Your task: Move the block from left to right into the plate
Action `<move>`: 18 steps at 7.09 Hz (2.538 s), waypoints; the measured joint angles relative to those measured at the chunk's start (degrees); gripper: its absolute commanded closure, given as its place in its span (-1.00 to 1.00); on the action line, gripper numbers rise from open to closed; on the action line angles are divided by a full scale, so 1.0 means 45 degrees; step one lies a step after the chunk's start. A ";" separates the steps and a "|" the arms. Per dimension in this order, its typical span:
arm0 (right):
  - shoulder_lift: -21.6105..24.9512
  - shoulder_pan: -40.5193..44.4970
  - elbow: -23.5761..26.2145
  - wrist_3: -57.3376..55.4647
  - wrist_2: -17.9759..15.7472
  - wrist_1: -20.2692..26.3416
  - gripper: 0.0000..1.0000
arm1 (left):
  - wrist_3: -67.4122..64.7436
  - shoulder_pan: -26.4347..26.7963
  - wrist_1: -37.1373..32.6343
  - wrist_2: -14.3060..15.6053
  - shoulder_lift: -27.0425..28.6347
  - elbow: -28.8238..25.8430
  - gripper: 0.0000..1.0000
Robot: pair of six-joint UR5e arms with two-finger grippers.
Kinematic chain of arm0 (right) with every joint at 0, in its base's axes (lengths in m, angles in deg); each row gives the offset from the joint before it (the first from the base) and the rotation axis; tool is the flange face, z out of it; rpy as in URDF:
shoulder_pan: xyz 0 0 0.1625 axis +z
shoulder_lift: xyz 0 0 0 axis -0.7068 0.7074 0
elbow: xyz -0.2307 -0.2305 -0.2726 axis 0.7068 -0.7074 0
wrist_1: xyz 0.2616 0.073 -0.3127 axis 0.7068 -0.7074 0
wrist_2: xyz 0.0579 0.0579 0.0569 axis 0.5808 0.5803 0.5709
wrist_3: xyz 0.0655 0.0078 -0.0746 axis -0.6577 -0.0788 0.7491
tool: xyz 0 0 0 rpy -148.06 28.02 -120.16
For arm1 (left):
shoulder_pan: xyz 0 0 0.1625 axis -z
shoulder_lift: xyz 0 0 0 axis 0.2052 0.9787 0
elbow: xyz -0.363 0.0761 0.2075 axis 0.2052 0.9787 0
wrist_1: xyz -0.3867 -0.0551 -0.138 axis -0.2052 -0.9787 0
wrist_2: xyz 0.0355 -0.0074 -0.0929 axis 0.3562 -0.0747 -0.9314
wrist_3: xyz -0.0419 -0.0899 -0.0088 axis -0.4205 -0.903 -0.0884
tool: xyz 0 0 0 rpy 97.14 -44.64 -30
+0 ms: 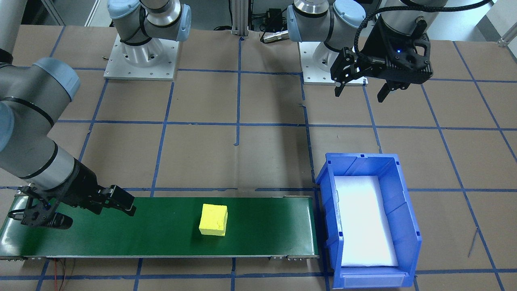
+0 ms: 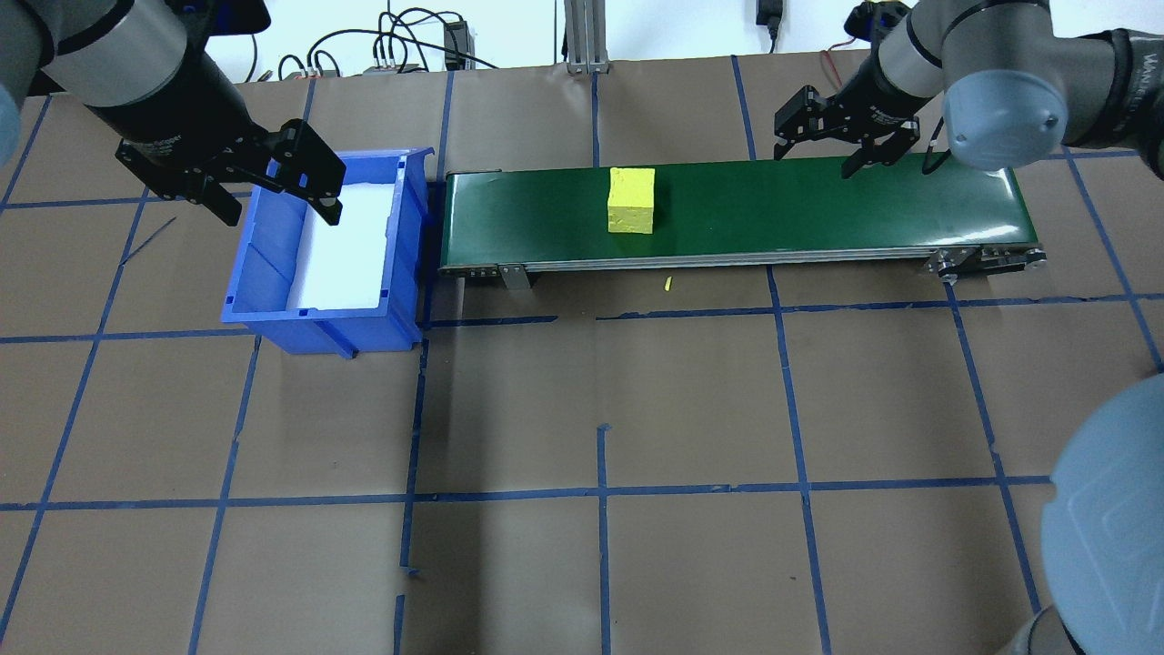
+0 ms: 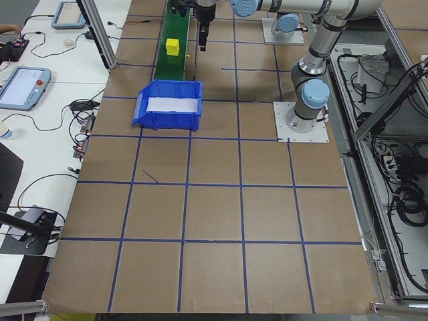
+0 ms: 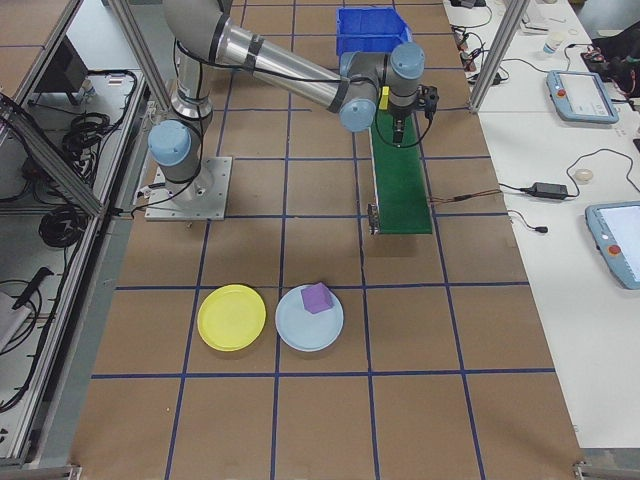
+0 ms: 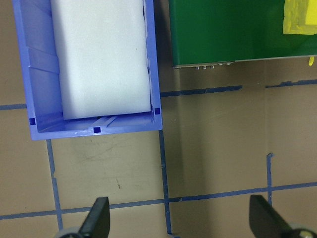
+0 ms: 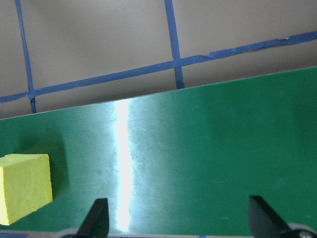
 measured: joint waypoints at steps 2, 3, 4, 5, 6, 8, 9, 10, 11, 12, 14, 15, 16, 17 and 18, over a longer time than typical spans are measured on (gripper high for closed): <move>-0.0331 0.0395 -0.0066 -0.1130 0.0724 -0.0049 -1.00 | -0.0028 0.0000 -0.0016 0.0095 0.0012 -0.0052 -1.00; -0.0445 0.0552 -0.0044 -0.1404 0.0933 -0.0064 -1.00 | -0.0051 0.0006 -0.0074 0.0550 0.0020 -0.0120 -1.00; -0.0497 0.0673 -0.0026 -0.1645 0.1037 -0.0077 -1.00 | -0.0087 0.0026 -0.0141 0.1190 0.0025 -0.0118 -1.00; -0.0521 0.0736 -0.0020 -0.1908 0.1215 -0.0102 -1.00 | -0.0109 0.0056 -0.0169 0.1442 0.0033 -0.0093 -1.00; -0.0527 0.0764 -0.0003 -0.2114 0.1451 -0.0117 -1.00 | -0.0117 0.0083 -0.0179 0.1504 0.0041 -0.0067 -1.00; -0.0533 0.0884 0.0033 -0.2347 0.1608 -0.0136 -1.00 | -0.0088 0.0027 -0.0155 0.1374 0.0059 -0.0067 -1.00; -0.0561 0.0924 0.0040 -0.2381 0.1621 -0.0138 -1.00 | -0.0082 -0.0010 -0.0163 0.1009 0.0063 -0.0042 -1.00; -0.0663 0.0936 0.0034 -0.2393 0.1631 -0.0144 -1.00 | -0.0083 -0.0032 -0.0166 0.0673 0.0063 -0.0023 -1.00; -0.0821 0.0941 0.0013 -0.2393 0.1640 -0.0180 -1.00 | -0.0078 -0.0035 -0.0160 0.0550 0.0045 -0.0022 -1.00; -0.0938 0.0944 -0.0001 -0.2391 0.1645 -0.0241 -0.97 | -0.0079 -0.0034 -0.0165 0.0524 0.0015 -0.0024 -1.00; -0.1077 0.0945 0.0019 -0.2326 0.1611 -0.0466 -0.28 | -0.0095 -0.0020 -0.0192 0.0550 -0.0064 -0.0030 -1.00; -0.1202 0.0944 0.0039 -0.2031 0.1399 -0.0567 -0.18 | -0.0125 -0.0019 -0.0280 0.0560 -0.0091 -0.0045 -1.00; -0.1333 0.0929 0.0033 -0.1224 0.0696 -0.0714 -0.10 | -0.0266 -0.0030 -0.0417 0.0563 -0.0102 -0.0108 -1.00; -0.1398 0.0917 -0.0009 -0.0167 -0.0267 -0.0942 0.00 | -0.0479 -0.0057 -0.0493 0.0598 -0.0097 -0.0212 -1.00; -0.1354 0.0888 -0.0064 0.0959 -0.1206 -0.1202 0.05 | -0.0576 -0.0063 -0.0522 0.0994 -0.0093 -0.0228 -1.00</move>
